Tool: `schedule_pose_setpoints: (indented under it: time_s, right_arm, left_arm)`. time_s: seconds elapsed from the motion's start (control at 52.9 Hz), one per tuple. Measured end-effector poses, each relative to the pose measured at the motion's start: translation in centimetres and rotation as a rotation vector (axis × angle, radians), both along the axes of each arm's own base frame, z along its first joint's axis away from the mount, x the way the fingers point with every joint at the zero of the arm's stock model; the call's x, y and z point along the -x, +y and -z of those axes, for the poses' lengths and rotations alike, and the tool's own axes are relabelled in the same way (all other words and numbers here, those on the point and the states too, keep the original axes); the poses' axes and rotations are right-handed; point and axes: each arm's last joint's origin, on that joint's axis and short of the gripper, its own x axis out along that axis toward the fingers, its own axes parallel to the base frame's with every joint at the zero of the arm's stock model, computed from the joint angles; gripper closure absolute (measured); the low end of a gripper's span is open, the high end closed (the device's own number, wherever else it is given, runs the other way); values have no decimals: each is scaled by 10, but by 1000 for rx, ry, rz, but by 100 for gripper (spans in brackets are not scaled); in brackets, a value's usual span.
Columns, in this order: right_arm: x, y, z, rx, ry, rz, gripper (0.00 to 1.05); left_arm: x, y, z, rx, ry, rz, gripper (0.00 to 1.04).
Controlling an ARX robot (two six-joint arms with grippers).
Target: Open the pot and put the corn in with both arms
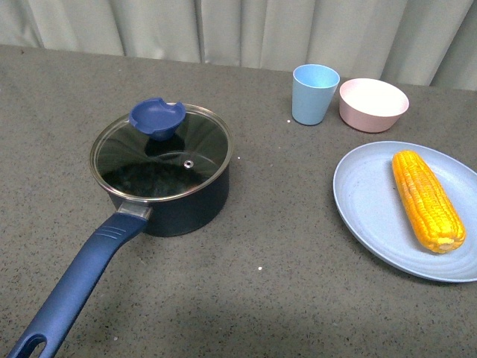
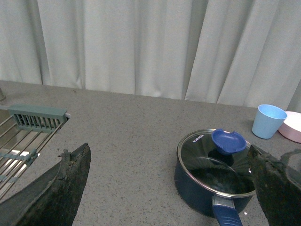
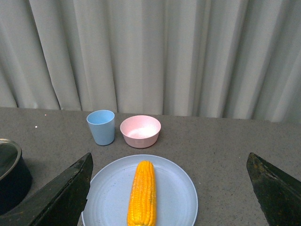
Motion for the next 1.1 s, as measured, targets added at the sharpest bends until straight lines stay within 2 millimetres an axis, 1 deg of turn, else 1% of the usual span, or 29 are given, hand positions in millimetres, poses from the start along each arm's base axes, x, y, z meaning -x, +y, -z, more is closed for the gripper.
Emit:
schedule_pose_setpoints:
  time_s: [1.097]
  right_arm:
    - [0, 0, 0, 0, 0, 0, 9]
  left_arm:
    - [0, 0, 0, 0, 0, 0, 6]
